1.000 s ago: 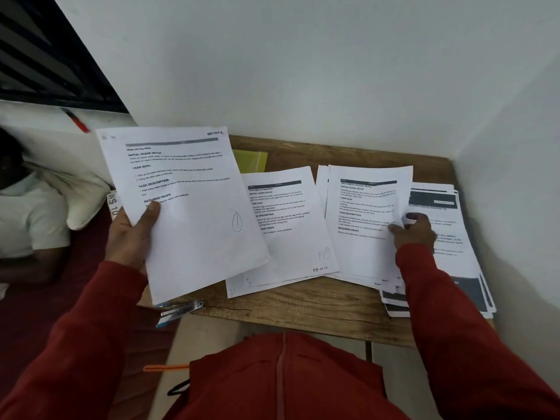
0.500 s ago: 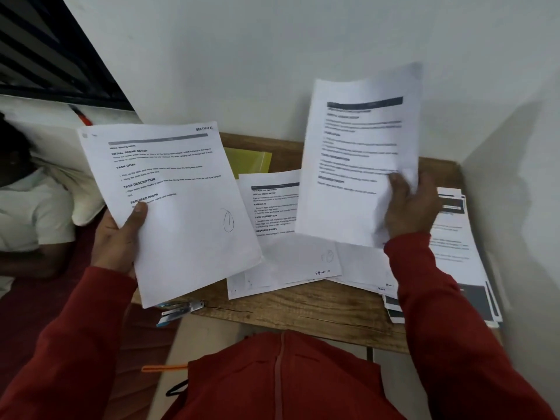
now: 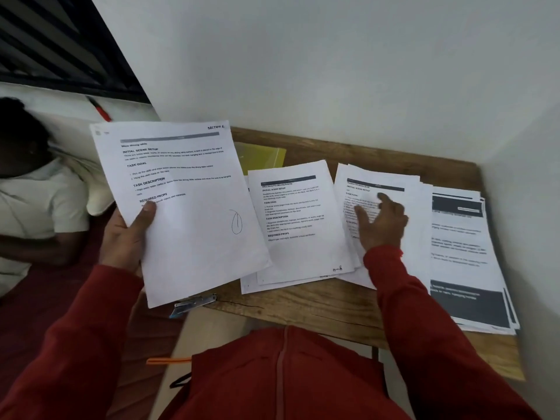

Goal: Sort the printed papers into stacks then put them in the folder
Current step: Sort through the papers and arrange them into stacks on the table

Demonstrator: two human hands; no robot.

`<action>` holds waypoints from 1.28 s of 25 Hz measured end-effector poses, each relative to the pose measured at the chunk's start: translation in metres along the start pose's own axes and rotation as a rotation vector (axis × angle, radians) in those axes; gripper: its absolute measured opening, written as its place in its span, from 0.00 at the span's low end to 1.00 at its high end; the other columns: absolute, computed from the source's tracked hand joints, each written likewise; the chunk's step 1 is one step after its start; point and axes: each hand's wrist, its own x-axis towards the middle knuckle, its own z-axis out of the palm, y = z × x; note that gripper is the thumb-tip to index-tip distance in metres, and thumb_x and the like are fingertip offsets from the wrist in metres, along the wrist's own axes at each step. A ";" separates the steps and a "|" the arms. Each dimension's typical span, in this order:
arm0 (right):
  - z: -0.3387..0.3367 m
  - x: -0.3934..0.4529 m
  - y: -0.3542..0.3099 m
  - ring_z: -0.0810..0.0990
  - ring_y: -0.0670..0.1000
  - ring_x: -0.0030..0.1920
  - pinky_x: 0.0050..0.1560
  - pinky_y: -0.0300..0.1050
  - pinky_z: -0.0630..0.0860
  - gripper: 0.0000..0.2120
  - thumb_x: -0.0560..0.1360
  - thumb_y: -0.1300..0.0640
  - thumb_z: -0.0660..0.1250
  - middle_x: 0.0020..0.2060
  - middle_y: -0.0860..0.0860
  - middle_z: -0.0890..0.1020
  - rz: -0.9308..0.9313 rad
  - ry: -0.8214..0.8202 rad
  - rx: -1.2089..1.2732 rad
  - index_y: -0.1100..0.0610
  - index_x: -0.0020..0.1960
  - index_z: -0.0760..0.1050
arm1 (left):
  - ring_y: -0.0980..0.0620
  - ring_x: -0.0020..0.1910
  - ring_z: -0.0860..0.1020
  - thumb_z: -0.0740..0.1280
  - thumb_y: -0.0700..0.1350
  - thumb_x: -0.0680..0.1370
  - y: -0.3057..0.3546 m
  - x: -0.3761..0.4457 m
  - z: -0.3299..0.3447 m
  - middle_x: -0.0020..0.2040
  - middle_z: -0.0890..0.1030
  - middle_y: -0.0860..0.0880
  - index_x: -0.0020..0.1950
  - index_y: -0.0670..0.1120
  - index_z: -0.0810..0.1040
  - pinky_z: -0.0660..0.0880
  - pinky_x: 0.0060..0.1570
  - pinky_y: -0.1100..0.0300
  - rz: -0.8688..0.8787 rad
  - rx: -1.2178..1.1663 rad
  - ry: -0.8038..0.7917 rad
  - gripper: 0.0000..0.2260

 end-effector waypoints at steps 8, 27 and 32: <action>-0.048 0.022 0.067 0.71 0.63 0.64 0.64 0.60 0.63 0.29 0.71 0.51 0.74 0.61 0.59 0.76 0.406 -0.027 -0.048 0.49 0.67 0.65 | 0.51 0.50 0.82 0.65 0.43 0.80 -0.007 0.002 0.028 0.61 0.80 0.42 0.67 0.41 0.74 0.79 0.52 0.52 -0.006 0.019 -0.122 0.16; -0.029 0.008 -0.039 0.80 0.61 0.52 0.46 0.43 0.69 0.13 0.80 0.55 0.63 0.51 0.61 0.83 -0.120 0.075 0.276 0.60 0.59 0.79 | 0.54 0.52 0.82 0.61 0.40 0.82 0.013 -0.013 0.024 0.56 0.83 0.53 0.61 0.51 0.78 0.79 0.54 0.54 0.068 -0.082 -0.058 0.12; 0.035 -0.017 -0.030 0.79 0.61 0.57 0.58 0.45 0.72 0.15 0.79 0.58 0.65 0.56 0.61 0.82 -0.101 -0.262 0.217 0.63 0.63 0.77 | 0.53 0.52 0.82 0.62 0.40 0.81 0.015 -0.021 0.016 0.57 0.82 0.52 0.57 0.54 0.81 0.79 0.53 0.53 0.067 -0.071 -0.041 0.12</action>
